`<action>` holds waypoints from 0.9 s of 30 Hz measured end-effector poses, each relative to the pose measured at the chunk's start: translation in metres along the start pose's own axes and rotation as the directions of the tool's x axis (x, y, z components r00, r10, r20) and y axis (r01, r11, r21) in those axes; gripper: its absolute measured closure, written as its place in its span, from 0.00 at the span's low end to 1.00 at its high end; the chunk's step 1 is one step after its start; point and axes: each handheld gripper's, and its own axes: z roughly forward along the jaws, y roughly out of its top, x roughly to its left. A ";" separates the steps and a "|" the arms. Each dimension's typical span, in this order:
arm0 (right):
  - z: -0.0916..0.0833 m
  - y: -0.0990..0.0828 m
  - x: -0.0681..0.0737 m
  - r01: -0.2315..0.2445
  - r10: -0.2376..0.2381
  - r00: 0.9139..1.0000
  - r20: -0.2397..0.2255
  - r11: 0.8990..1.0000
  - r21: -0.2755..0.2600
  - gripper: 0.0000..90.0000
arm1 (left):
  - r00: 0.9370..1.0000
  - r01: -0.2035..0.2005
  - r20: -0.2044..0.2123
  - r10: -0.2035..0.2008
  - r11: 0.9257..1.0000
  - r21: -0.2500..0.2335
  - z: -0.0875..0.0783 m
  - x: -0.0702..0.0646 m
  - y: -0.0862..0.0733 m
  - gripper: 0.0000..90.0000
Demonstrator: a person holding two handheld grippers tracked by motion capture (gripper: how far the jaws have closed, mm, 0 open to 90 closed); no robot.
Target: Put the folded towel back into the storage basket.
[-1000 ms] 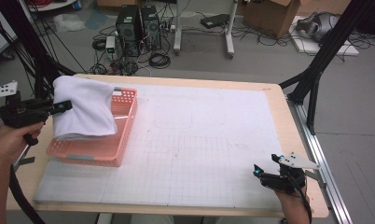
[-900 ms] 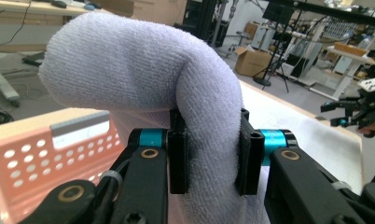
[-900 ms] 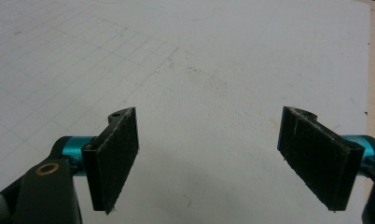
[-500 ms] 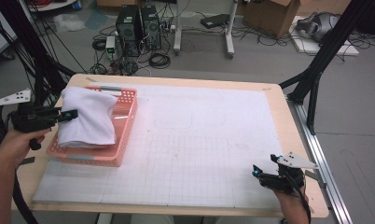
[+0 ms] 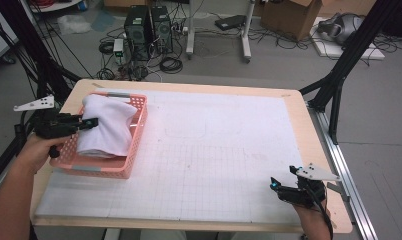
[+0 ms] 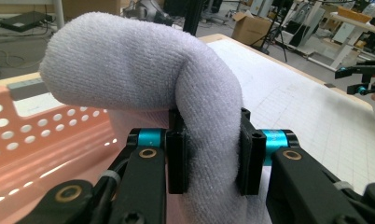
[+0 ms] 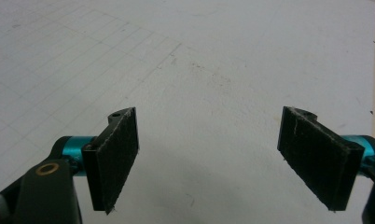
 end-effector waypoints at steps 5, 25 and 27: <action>0.000 -0.001 -0.001 0.000 0.000 1.000 0.002 1.000 0.002 0.21 | 1.000 -0.003 0.020 0.003 1.000 -0.010 0.010 0.001 -0.001 0.77; 0.002 -0.001 0.000 0.005 -0.005 1.000 -0.001 1.000 0.009 0.21 | 0.878 0.178 -0.437 -0.196 0.981 -0.082 -0.012 0.011 0.009 0.42; 0.002 -0.001 0.000 0.006 -0.006 1.000 -0.001 1.000 0.009 0.21 | 0.872 0.170 -0.451 -0.190 0.982 -0.085 -0.014 0.009 0.011 0.42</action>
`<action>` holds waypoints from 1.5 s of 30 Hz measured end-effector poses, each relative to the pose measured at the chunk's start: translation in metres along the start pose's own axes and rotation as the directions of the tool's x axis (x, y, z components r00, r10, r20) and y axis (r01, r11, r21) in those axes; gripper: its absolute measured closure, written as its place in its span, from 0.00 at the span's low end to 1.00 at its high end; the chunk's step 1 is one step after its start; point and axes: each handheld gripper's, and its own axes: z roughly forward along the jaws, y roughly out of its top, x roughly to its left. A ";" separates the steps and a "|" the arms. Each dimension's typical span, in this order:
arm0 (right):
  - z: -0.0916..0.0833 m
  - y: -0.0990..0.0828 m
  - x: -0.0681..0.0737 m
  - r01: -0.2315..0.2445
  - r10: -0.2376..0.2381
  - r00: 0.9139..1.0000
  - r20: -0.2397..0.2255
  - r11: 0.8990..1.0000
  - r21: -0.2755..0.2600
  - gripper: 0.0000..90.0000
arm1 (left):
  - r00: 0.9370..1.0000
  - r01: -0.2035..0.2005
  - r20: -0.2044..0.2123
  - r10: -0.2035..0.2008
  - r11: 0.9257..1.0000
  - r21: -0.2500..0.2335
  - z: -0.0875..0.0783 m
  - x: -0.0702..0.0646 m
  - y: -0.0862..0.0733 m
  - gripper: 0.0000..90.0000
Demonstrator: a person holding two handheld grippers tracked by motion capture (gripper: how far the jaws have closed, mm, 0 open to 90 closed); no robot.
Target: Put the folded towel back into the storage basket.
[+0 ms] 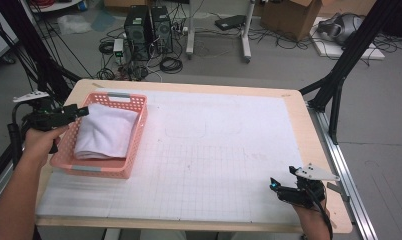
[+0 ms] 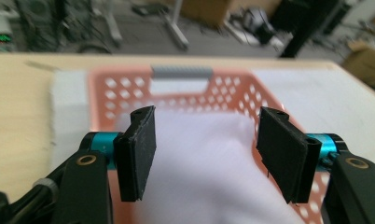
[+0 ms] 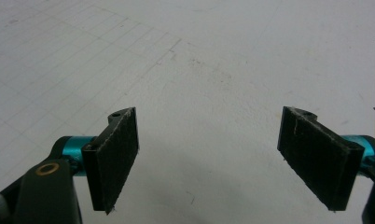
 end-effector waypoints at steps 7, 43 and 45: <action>0.002 0.000 0.001 0.002 -0.002 1.000 -0.006 1.000 0.005 0.21 | 0.997 -0.074 -0.014 0.079 0.979 0.190 0.017 -0.021 -0.010 0.43; 0.000 0.002 0.001 -0.019 0.018 1.000 -0.020 1.000 -0.025 0.21 | 0.989 -0.090 0.096 0.110 0.978 -0.188 0.016 -0.104 -0.029 0.23; 0.000 0.003 0.000 -0.025 0.024 0.999 -0.022 0.999 -0.031 0.21 | 0.985 -0.103 0.114 0.129 0.973 -0.206 0.015 -0.117 -0.030 0.24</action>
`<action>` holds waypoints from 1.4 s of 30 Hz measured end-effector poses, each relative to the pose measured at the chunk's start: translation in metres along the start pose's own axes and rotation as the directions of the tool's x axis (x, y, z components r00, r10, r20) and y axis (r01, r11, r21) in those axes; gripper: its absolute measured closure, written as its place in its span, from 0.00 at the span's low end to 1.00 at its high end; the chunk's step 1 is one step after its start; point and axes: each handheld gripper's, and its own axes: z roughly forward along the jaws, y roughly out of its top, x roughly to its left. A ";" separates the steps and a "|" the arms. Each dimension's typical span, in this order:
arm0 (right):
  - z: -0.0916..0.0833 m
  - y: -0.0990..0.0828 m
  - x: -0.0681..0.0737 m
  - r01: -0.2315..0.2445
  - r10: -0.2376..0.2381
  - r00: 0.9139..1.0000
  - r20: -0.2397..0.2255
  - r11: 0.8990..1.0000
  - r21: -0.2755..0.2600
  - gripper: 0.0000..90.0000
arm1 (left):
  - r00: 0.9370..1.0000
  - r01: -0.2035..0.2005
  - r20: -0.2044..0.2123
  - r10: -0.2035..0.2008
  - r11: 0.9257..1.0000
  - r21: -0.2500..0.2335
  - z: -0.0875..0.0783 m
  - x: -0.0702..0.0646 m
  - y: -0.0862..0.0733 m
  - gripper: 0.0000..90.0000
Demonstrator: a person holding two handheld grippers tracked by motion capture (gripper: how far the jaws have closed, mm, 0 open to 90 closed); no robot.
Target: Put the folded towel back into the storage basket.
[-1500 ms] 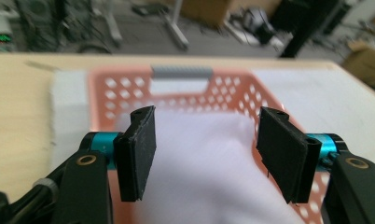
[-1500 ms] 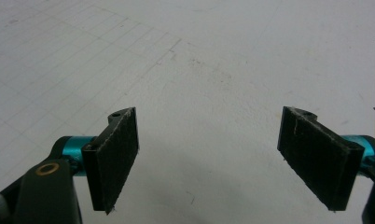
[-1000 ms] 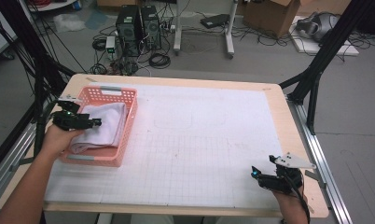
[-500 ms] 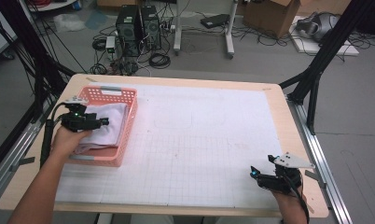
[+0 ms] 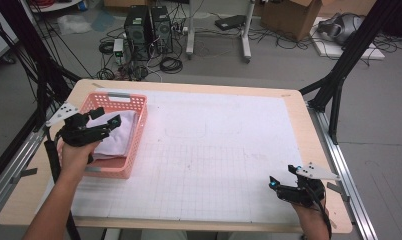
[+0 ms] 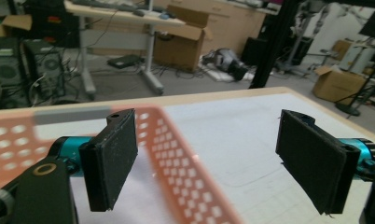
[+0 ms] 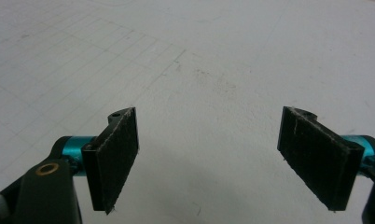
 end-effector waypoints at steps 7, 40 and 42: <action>0.001 0.001 0.002 0.000 -0.001 1.000 -0.014 1.000 -0.014 0.21 | 0.992 -0.056 0.109 0.059 0.998 -0.033 0.010 -0.055 0.000 0.24; 0.000 0.003 0.007 0.000 -0.002 1.000 -0.023 0.998 -0.065 0.21 | 0.964 -0.149 0.240 0.116 0.981 0.124 0.040 -0.147 -0.095 0.26; 0.000 0.003 0.007 0.002 -0.003 1.000 -0.024 0.998 -0.063 0.21 | 0.966 -0.146 0.234 0.112 0.980 0.132 0.041 -0.145 -0.097 0.26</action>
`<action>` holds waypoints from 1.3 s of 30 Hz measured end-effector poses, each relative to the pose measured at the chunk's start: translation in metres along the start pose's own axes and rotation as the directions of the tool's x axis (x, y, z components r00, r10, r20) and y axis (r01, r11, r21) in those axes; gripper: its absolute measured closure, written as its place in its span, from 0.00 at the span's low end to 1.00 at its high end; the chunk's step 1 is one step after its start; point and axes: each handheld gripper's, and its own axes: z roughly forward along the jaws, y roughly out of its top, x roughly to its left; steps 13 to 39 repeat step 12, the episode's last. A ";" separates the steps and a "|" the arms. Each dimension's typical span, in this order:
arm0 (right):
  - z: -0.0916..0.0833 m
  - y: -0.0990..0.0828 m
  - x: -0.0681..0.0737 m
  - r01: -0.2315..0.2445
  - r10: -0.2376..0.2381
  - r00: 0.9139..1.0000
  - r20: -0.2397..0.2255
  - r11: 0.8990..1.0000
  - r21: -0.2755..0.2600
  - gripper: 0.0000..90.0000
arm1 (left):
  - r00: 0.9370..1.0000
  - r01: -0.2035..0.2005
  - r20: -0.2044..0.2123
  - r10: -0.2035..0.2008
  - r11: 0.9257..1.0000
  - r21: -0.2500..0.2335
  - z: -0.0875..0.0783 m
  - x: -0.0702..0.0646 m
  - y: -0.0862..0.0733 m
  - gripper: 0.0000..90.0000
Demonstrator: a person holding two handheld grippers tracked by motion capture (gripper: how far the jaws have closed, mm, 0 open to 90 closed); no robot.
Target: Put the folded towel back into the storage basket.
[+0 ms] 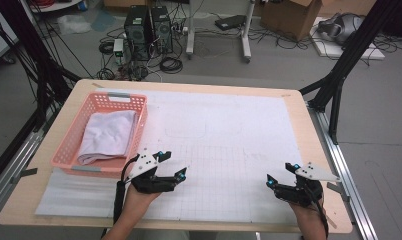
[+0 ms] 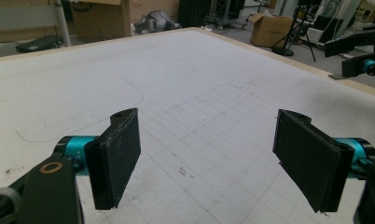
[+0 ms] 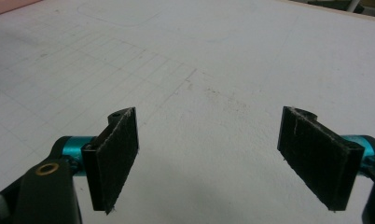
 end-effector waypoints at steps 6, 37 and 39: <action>0.000 -0.001 -0.001 -0.001 0.001 1.000 0.001 1.000 0.001 0.21 | 1.000 0.011 -0.005 -0.011 1.000 0.005 0.000 0.002 -0.002 0.26; 0.002 -0.001 0.000 0.001 -0.001 1.000 -0.001 1.000 0.003 0.21 | 1.000 0.006 -0.010 -0.006 1.000 0.009 0.001 0.002 -0.003 0.26; 0.002 -0.001 0.000 0.001 -0.001 1.000 -0.001 1.000 0.003 0.21 | 1.000 0.006 -0.010 -0.006 1.000 0.009 0.001 0.002 -0.003 0.26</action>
